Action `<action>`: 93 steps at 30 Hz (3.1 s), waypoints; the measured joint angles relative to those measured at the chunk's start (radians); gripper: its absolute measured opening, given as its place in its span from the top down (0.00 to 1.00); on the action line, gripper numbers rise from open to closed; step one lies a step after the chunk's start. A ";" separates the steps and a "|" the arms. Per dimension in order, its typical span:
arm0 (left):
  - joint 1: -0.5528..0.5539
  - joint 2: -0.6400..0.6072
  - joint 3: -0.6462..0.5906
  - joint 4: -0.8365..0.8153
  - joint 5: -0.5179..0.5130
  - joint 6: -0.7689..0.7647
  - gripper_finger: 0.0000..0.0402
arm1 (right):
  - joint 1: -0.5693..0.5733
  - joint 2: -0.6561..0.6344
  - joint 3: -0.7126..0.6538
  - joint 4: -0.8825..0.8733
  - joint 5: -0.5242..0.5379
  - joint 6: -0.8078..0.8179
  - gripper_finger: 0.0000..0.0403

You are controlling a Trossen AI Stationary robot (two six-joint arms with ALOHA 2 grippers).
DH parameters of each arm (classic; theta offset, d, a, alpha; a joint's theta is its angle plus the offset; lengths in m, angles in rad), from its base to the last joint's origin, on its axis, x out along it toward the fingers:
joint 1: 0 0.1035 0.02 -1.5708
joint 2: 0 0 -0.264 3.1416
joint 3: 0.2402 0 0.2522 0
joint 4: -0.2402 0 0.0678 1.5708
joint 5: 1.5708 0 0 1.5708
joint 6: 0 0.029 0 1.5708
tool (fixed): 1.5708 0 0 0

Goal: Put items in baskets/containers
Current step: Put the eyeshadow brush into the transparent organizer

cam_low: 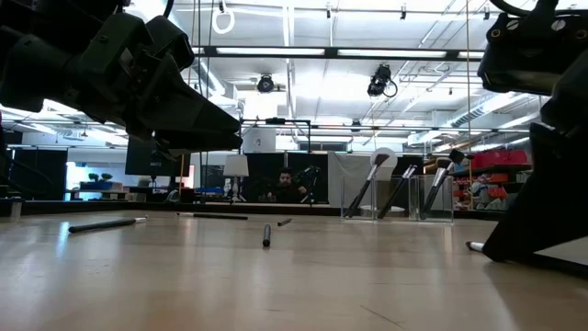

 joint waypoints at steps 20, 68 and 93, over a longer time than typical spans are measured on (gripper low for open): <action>0.000 0.000 0.000 0.000 0.000 0.000 0.50 | -0.003 0.001 -0.006 0.062 0.013 -0.065 0.79; -0.006 0.000 0.000 -0.002 0.004 -0.002 0.50 | 0.120 0.116 -0.137 0.264 0.301 0.029 0.97; -0.103 0.000 0.066 0.007 0.012 0.240 0.50 | 0.041 0.025 -0.146 0.787 0.451 -0.461 0.98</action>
